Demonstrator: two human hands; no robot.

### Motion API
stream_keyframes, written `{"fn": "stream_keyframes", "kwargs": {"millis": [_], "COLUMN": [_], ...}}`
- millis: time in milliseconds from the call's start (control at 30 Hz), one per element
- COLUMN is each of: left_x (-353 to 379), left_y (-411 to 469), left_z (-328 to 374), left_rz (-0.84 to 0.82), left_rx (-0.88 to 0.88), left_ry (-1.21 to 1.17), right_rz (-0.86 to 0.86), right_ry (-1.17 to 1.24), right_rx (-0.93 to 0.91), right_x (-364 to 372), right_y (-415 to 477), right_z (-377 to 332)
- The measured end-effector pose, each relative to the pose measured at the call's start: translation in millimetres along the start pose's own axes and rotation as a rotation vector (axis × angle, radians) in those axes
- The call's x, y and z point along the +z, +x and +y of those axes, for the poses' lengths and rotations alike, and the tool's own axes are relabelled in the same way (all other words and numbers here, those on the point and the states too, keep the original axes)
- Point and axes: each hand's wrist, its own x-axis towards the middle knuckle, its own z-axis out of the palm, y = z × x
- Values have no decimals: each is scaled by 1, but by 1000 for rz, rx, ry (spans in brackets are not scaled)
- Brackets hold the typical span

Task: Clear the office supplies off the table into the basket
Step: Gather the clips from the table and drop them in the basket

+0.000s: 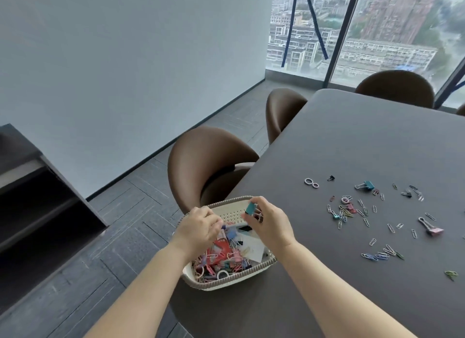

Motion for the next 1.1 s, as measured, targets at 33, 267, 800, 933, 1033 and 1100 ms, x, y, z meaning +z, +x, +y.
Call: {"fn": "stream_keyframes", "kwargs": {"millis": [33,267,800,933,1033,1100], "left_x": [-1,1,57,101,142,167], "left_y": [-1,-5,62,77,83,82], "left_z": [-1,-8,126,192,236,264], "left_rz": [12,103,198,100,-22,-138], "left_rx": [3,81,385,469,503,503], "left_ry": [-9,5,-49,-62,-62,-31], "right_rz": [-24,-176,259,286,283,295], "right_ry": [-33,-150,-220,-268,-292,-298], "right_rx": [-7,-49,270,453,583,663], "right_x": [5,15,-82,-117,-140,-154], "right_y": [2,-2,-63,-109,-149,-177], "right_z": [0,12,118,172,209,231]}}
